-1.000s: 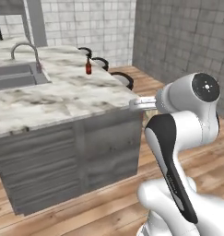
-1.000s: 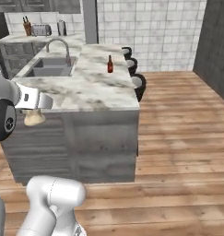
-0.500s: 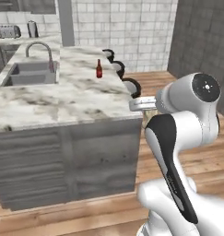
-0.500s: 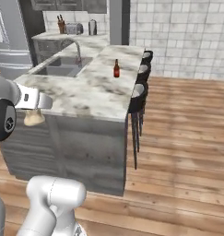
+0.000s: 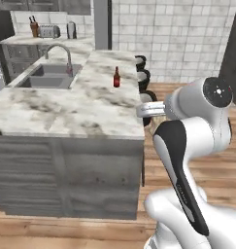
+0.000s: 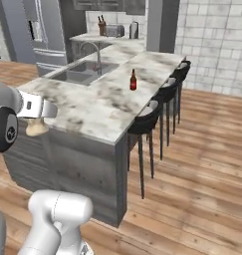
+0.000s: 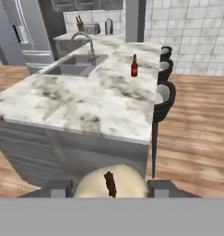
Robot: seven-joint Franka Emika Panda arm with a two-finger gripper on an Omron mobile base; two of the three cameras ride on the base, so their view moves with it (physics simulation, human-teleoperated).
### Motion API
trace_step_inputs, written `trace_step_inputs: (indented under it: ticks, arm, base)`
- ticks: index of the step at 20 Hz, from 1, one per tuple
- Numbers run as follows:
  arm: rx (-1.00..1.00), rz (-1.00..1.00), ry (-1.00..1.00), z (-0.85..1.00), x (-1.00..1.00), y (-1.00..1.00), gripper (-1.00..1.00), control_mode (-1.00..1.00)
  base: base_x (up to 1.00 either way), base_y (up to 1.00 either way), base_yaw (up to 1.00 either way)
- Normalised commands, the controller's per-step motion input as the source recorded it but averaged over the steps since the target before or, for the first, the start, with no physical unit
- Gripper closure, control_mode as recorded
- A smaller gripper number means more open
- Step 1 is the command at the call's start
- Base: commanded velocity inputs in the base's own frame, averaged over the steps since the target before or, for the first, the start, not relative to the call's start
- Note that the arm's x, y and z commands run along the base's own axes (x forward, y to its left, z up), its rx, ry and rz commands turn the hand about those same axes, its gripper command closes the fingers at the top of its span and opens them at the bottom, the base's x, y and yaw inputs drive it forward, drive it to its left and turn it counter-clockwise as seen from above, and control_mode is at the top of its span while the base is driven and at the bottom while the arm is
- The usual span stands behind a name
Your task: Get the candle and the beer from the cabinet and move them to the dining counter.
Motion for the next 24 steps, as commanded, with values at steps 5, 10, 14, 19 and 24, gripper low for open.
trace_step_inputs:
  ticks: [5, 10, 14, 19, 24]
  arm:
    - [0.00, 0.00, 0.00, 0.00, 0.00, 0.00, 1.00, 1.00]
    - [0.00, 0.00, 0.00, 0.00, 0.00, 0.00, 1.00, 1.00]
    - [0.00, 0.00, 0.00, 0.00, 0.00, 0.00, 1.00, 1.00]
    - [0.00, 0.00, 0.00, 0.00, 0.00, 0.00, 1.00, 1.00]
    - [0.00, 0.00, 0.00, 0.00, 0.00, 0.00, 1.00, 1.00]
  base:
    - [0.41, -0.76, 0.39]
    - [0.31, -0.77, 0.35]
    - [0.25, -0.88, 0.39]
    - [0.29, -0.90, 0.55]
    - [0.30, -0.69, 0.67]
